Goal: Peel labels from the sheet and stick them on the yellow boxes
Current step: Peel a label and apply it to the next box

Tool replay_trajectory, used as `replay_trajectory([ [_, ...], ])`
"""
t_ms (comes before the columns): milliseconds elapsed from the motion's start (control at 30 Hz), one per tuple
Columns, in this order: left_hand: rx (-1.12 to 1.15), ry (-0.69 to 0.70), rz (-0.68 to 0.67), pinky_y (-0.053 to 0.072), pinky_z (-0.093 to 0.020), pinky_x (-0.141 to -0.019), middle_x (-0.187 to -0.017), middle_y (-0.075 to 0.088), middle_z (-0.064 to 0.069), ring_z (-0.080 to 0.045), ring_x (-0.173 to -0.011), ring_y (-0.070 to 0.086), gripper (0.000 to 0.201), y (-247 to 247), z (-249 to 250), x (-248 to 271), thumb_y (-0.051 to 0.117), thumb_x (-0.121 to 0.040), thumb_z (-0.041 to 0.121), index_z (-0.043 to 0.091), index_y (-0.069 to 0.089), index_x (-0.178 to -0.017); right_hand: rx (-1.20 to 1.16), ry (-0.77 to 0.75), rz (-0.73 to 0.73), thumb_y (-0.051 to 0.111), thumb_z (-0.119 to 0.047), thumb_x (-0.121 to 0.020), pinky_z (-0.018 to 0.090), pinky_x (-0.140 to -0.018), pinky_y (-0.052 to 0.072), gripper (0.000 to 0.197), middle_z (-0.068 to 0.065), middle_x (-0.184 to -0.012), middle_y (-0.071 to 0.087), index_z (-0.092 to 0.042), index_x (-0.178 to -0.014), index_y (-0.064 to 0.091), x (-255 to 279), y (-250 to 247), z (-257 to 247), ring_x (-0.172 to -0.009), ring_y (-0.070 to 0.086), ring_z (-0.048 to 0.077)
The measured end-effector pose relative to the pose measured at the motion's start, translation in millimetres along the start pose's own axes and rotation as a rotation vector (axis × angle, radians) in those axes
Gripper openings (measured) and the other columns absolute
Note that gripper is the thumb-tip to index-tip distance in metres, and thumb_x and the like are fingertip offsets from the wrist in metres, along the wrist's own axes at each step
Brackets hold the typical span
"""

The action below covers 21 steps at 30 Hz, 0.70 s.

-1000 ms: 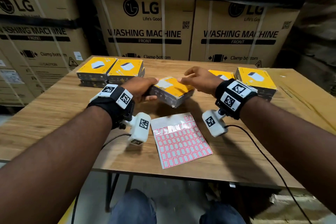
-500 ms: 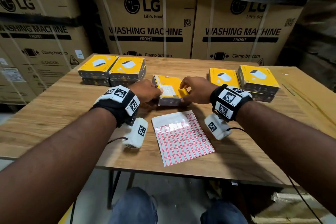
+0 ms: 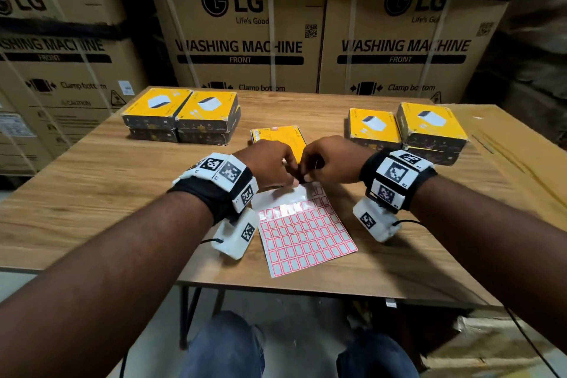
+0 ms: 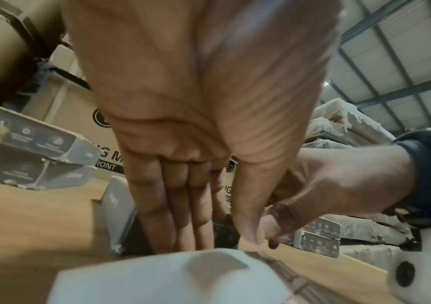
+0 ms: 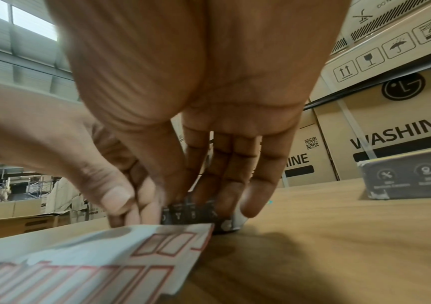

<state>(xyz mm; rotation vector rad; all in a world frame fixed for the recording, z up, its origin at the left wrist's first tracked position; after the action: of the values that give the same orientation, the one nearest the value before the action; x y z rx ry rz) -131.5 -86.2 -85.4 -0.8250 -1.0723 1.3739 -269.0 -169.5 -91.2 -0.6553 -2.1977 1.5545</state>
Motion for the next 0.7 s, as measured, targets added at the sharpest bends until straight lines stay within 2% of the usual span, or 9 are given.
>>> replay_trajectory([
  [100,-0.010,-0.027,0.004,0.046,-0.025,-0.077,-0.093,0.064,0.007,-0.014,-0.097,0.061,0.038,8,3,-3,0.083,-0.072,0.033,0.025,0.061,-0.103,-0.020,-0.018,-0.058,0.083,-0.028,-0.074,0.024,-0.075,0.051,0.025,-0.008,-0.092,0.070,-0.021,-0.096,0.072,6,0,3,-0.085,0.065,0.010],
  [167,0.024,-0.027,-0.019,0.043,-0.024,-0.074,-0.090,0.063,0.008,-0.015,-0.095,0.060,0.040,14,6,-4,0.084,-0.073,0.032,0.023,0.059,-0.103,-0.013,-0.024,-0.091,0.086,-0.032,-0.070,0.025,-0.076,0.052,0.031,-0.007,-0.094,0.071,-0.023,-0.096,0.073,9,1,5,-0.085,0.066,0.009],
  [233,0.058,-0.018,-0.035,0.040,-0.023,-0.072,-0.080,0.060,0.012,-0.013,-0.090,0.059,0.033,17,7,-4,0.081,-0.076,0.034,0.022,0.062,-0.100,-0.007,-0.036,-0.102,0.086,-0.033,-0.070,0.020,-0.072,0.050,0.031,-0.009,-0.092,0.070,-0.023,-0.096,0.072,11,2,5,-0.084,0.065,0.007],
  [300,0.068,-0.009,-0.024,0.042,-0.023,-0.073,-0.079,0.062,0.012,-0.014,-0.089,0.061,0.024,18,8,-5,0.078,-0.080,0.036,0.021,0.068,-0.095,-0.014,-0.041,-0.075,0.086,-0.032,-0.071,0.014,-0.065,0.045,0.029,-0.012,-0.086,0.067,-0.022,-0.094,0.071,12,1,6,-0.080,0.062,0.004],
  [367,0.083,-0.011,-0.033,0.046,-0.024,-0.074,-0.084,0.067,0.008,-0.014,-0.089,0.063,0.018,18,9,-5,0.074,-0.083,0.037,0.021,0.073,-0.093,-0.025,-0.034,-0.048,0.086,-0.032,-0.071,0.014,-0.062,0.042,0.028,-0.014,-0.082,0.064,-0.022,-0.091,0.069,13,1,8,-0.077,0.059,0.002],
  [433,0.131,-0.034,-0.059,0.044,-0.023,-0.071,-0.082,0.067,0.009,-0.011,-0.084,0.061,0.010,18,9,-4,0.070,-0.087,0.035,0.025,0.074,-0.086,-0.039,-0.033,-0.044,0.086,-0.032,-0.070,0.016,-0.061,0.043,0.028,-0.014,-0.081,0.064,-0.021,-0.089,0.069,14,1,9,-0.075,0.058,0.002],
  [500,0.169,-0.060,-0.078,0.042,-0.023,-0.068,-0.080,0.065,0.008,-0.010,-0.079,0.058,0.013,17,10,-4,0.066,-0.090,0.033,0.026,0.071,-0.081,-0.057,-0.042,-0.037,0.086,-0.031,-0.070,0.016,-0.061,0.043,0.028,-0.013,-0.080,0.064,-0.019,-0.089,0.069,14,1,8,-0.074,0.059,0.002],
  [600,0.153,-0.112,-0.112,0.037,-0.024,-0.057,-0.075,0.059,-0.001,-0.014,-0.067,0.052,0.025,13,12,-3,0.056,-0.097,0.032,0.013,0.069,-0.087,-0.094,-0.074,0.002,0.086,-0.029,-0.070,0.019,-0.064,0.046,0.030,-0.008,-0.083,0.066,-0.017,-0.090,0.068,14,1,4,-0.077,0.060,0.005],
  [700,0.114,-0.132,-0.141,0.034,-0.029,-0.058,-0.081,0.053,-0.010,-0.018,-0.066,0.045,0.030,12,11,0,0.047,-0.101,0.026,0.002,0.065,-0.096,-0.111,-0.100,0.048,0.085,-0.029,-0.072,0.018,-0.069,0.049,0.028,-0.005,-0.091,0.070,-0.017,-0.093,0.071,14,0,1,-0.083,0.064,0.009],
])
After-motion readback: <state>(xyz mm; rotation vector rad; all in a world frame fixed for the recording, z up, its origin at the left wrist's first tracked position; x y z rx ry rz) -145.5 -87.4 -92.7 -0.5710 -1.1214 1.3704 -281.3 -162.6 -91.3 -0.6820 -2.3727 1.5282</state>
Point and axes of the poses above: each hand's wrist, its own x-axis away from the middle knuckle, its own y-axis out of the palm, z = x × y, the point moved 2 cm from there along -x, towards the middle knuckle
